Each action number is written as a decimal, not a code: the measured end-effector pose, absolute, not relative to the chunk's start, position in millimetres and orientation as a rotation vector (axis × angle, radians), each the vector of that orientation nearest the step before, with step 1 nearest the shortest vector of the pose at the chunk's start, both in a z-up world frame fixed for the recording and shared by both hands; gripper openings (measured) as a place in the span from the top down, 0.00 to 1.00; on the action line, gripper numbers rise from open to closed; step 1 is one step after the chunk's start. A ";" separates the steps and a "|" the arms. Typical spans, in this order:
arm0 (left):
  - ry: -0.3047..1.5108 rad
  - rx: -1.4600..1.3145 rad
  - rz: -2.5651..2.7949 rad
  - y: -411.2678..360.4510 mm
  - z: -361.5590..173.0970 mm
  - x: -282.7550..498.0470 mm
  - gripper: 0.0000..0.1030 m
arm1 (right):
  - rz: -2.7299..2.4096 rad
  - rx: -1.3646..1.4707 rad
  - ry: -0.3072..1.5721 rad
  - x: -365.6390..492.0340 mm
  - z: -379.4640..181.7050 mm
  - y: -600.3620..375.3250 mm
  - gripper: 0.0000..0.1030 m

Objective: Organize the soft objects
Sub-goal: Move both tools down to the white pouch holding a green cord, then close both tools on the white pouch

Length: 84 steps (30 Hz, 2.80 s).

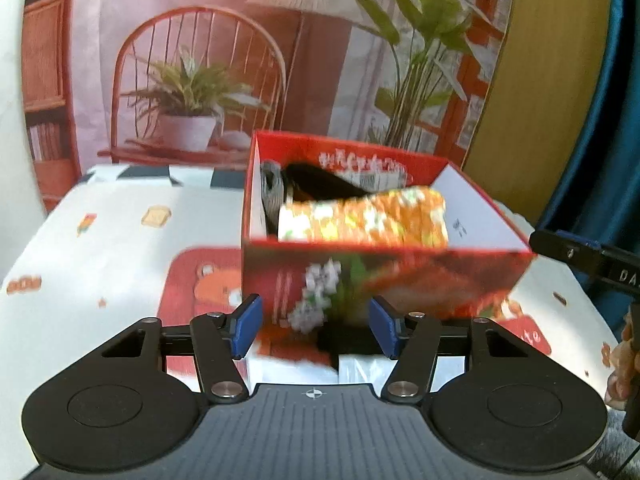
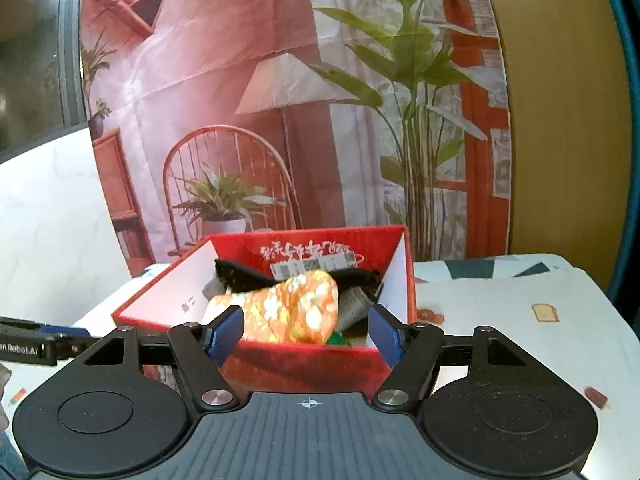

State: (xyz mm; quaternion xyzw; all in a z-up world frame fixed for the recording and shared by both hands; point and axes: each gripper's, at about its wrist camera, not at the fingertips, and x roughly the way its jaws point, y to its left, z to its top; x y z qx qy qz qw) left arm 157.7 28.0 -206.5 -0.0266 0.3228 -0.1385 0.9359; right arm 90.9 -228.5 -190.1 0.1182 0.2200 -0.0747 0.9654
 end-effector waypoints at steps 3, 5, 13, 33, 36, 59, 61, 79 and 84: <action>0.703 -0.074 -0.290 28.3 -221.3 150.9 0.43 | -0.145 0.246 0.454 77.0 -193.8 -223.4 0.37; 0.730 -0.070 -0.296 26.7 -230.8 147.7 0.45 | -0.135 0.245 0.465 70.4 -197.5 -219.1 0.37; 0.811 -0.109 -0.331 22.4 -256.6 143.6 0.51 | -0.097 0.244 0.604 58.1 -236.1 -203.0 0.37; 0.910 -0.129 -0.375 23.1 -285.3 140.9 0.58 | -0.013 0.304 0.821 66.5 -291.7 -180.6 0.52; 0.919 -0.114 -0.405 18.1 -289.5 138.7 0.58 | -0.011 0.318 0.834 62.9 -295.2 -179.8 0.52; 0.928 -0.125 -0.495 9.3 -301.7 134.2 0.57 | 0.057 0.256 0.855 61.6 -305.4 -166.8 0.50; 0.930 -0.134 -0.496 9.1 -302.3 134.4 0.57 | 0.062 0.239 0.856 61.7 -305.4 -164.9 0.50; 0.869 -0.202 -0.488 19.8 -285.9 147.6 0.97 | 0.021 0.299 0.823 63.0 -301.5 -179.8 0.81; 0.833 -0.258 -0.487 21.8 -270.4 154.8 0.97 | 0.008 0.224 0.796 64.1 -295.5 -172.4 0.67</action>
